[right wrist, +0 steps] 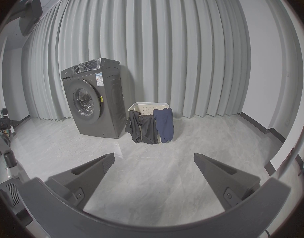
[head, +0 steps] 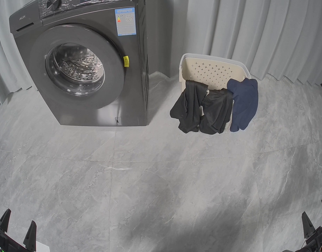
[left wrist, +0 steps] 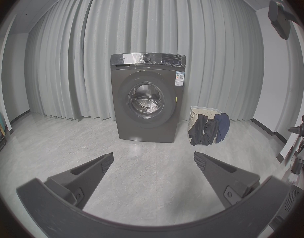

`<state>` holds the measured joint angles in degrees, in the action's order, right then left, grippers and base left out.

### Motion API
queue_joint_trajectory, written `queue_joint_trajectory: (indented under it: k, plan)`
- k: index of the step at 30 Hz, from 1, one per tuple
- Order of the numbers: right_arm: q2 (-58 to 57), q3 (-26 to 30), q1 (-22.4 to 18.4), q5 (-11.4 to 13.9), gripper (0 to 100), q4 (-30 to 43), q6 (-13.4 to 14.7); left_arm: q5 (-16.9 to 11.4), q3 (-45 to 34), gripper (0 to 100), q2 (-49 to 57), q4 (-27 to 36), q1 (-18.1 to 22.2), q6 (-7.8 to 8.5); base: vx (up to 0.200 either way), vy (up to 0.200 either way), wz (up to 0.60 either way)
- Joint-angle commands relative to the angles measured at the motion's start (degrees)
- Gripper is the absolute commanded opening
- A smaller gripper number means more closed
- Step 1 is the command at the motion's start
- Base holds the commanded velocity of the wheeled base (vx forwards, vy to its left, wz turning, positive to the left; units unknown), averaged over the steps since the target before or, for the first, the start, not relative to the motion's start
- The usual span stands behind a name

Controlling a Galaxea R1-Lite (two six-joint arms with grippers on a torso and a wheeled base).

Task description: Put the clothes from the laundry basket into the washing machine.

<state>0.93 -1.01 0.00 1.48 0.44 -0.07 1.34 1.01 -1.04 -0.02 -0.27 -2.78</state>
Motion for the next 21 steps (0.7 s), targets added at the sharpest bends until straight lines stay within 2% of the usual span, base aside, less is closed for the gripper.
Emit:
queue_joint_trajectory:
  k: [1,7,21]
  plan:
    - [-0.66,0.92,0.0,0.02,100,0.0,-0.01,-0.02,-1.01,100,0.95,-0.06,0.0,-0.03,0.0,-0.2,0.0]
    - [-0.66,0.92,0.0,0.02,100,0.0,-0.01,-0.02,-1.01,100,0.95,-0.06,0.0,-0.03,0.0,-0.2,0.0]
    - [-0.66,0.92,0.0,0.02,100,0.0,0.07,0.07,-1.01,100,0.95,-0.06,0.0,-0.03,0.0,0.0,0.0]
